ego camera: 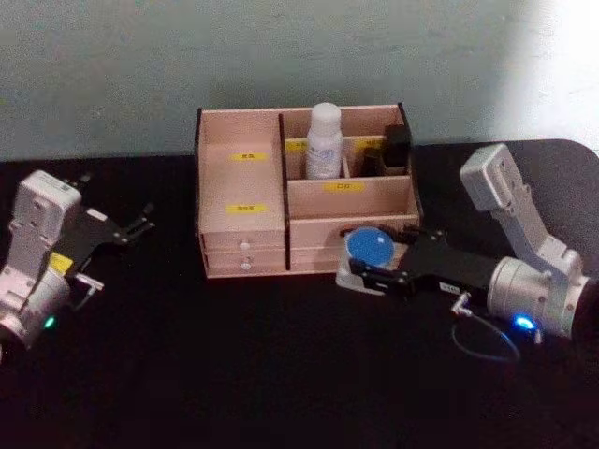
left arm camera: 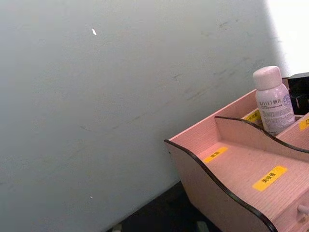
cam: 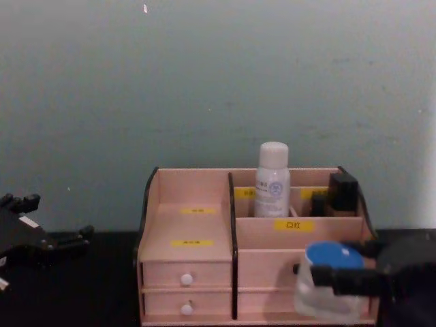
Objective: Pick up the facial cleanser and watermelon frost from the table and place them into the tiered storage box.
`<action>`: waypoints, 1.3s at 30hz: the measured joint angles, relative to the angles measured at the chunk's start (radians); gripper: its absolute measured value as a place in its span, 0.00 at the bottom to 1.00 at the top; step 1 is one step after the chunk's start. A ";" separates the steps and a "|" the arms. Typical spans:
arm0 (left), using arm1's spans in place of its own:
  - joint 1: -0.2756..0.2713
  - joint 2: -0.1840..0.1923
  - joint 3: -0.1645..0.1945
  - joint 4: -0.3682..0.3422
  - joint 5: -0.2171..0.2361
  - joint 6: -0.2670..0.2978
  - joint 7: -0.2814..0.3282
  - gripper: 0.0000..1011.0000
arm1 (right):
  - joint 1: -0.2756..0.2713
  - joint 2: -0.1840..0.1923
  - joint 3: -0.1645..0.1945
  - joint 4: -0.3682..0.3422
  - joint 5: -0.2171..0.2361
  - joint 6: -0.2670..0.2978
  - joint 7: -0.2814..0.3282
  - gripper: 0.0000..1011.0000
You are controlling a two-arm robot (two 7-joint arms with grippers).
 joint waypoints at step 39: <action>0.000 0.000 0.000 0.000 0.000 0.000 0.000 0.99 | 0.497 -0.322 -0.192 0.501 -0.027 -0.066 0.074 0.70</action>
